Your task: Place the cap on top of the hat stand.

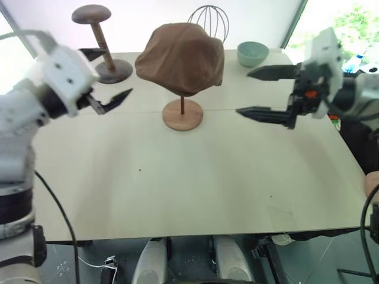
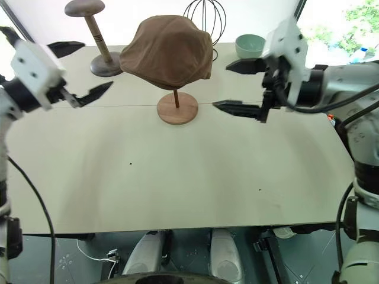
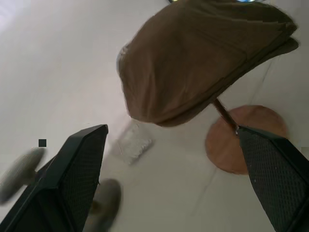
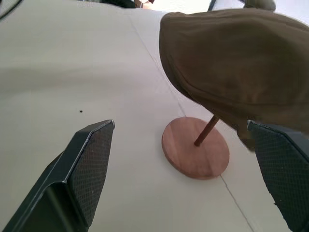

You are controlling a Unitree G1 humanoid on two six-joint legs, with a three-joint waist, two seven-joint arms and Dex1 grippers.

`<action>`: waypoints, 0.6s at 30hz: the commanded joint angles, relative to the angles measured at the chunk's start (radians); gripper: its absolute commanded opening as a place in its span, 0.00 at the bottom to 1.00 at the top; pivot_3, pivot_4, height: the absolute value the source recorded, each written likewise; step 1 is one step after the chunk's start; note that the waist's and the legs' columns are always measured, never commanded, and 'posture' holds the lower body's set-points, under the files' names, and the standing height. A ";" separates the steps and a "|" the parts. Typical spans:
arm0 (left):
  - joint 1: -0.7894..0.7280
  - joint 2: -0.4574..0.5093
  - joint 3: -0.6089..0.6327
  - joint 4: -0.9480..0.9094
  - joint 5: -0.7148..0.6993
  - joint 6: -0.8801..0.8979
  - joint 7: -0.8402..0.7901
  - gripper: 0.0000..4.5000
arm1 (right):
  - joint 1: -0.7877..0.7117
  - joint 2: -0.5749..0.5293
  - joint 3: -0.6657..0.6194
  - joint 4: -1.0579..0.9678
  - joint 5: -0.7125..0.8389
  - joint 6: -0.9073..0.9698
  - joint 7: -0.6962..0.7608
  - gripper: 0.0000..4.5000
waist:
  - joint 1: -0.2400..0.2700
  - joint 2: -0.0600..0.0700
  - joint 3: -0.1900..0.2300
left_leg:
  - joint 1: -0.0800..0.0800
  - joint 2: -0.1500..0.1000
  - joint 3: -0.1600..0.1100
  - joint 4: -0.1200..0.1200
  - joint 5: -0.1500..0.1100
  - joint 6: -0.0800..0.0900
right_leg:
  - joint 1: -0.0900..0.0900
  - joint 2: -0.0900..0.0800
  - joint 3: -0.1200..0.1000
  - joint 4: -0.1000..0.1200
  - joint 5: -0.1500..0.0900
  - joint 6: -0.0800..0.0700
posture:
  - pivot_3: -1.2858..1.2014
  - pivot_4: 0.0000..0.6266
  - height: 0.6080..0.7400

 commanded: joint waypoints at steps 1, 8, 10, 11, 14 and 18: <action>-0.110 0.108 0.116 0.099 -0.270 0.311 -0.116 0.99 | 0.006 0.050 0.058 -0.108 -0.105 -0.099 -0.066 1.00 | -0.002 0.000 0.000 | 0.000 0.000 0.000 0.000 0.000 0.000 | 0.000 0.000 0.000 0.000 0.000 0.000 | 0.52 0.24 1.00; -0.095 0.291 0.075 0.095 -0.441 0.416 -0.354 0.99 | 0.011 0.237 0.208 -0.039 -0.431 -0.298 -0.300 1.00 | -0.003 0.000 0.000 | 0.000 0.000 -0.001 0.000 0.000 0.000 | 0.000 0.001 0.000 0.000 0.000 0.000 | 0.52 0.24 1.00; -0.077 0.324 0.057 0.085 -0.450 0.413 -0.384 0.99 | 0.012 0.277 0.260 0.014 -0.529 -0.392 -0.341 1.00 | -0.001 -0.001 0.000 | 0.000 0.000 0.000 0.000 0.000 0.000 | 0.000 0.000 0.000 0.000 0.000 -0.001 | 0.52 0.24 1.00; -0.073 0.334 0.049 0.084 -0.449 0.403 -0.393 0.99 | 0.012 0.295 0.290 0.049 -0.585 -0.448 -0.364 1.00 | 0.001 0.000 0.000 | 0.000 0.000 0.000 0.000 0.000 0.000 | 0.000 0.001 0.000 0.000 -0.001 -0.001 | 0.52 0.24 1.00; -0.076 0.342 0.032 0.087 -0.443 0.379 -0.395 0.99 | 0.020 0.332 0.325 0.117 -0.678 -0.550 -0.400 1.00 | 0.001 -0.001 0.000 | 0.000 0.000 0.000 0.000 0.000 0.000 | 0.000 0.001 0.000 0.000 -0.002 -0.003 | 0.52 0.24 1.00; -0.097 0.346 -0.004 0.104 -0.423 0.346 -0.385 0.99 | 0.007 0.426 0.360 0.189 -0.783 -0.665 -0.481 1.00 | -0.001 -0.001 0.000 | 0.000 0.000 0.000 -0.001 0.000 0.000 | 0.000 0.001 0.000 0.000 -0.001 -0.003 | 0.52 0.24 1.00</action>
